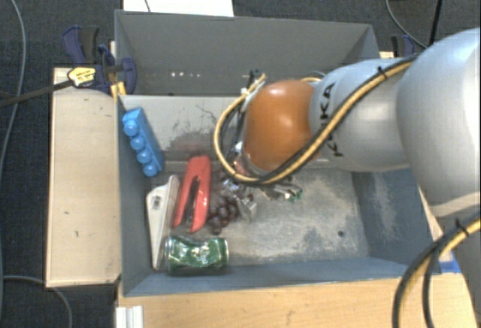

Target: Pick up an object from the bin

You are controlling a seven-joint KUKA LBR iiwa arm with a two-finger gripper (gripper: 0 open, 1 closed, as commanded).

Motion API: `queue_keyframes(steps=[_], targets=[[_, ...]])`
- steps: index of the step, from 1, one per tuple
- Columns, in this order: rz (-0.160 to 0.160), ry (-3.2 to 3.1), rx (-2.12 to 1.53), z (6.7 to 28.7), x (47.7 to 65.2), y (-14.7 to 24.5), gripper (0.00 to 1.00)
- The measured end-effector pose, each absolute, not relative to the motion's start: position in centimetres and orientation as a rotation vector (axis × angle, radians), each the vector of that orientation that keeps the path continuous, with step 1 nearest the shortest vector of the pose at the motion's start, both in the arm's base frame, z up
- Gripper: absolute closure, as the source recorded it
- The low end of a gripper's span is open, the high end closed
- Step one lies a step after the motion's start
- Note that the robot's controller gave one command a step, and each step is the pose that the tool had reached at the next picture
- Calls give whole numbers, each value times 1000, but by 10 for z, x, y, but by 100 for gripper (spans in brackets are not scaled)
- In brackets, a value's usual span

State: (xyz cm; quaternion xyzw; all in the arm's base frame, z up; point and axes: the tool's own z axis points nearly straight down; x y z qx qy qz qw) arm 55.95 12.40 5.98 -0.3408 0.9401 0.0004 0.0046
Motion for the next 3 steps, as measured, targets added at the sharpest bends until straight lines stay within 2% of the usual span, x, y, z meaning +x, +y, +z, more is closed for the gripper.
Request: queue_keyframes(steps=[2,3], targets=[[2,2936,-1096,66,559,124,100],[4,2943,-1090,86,557,124,100]])
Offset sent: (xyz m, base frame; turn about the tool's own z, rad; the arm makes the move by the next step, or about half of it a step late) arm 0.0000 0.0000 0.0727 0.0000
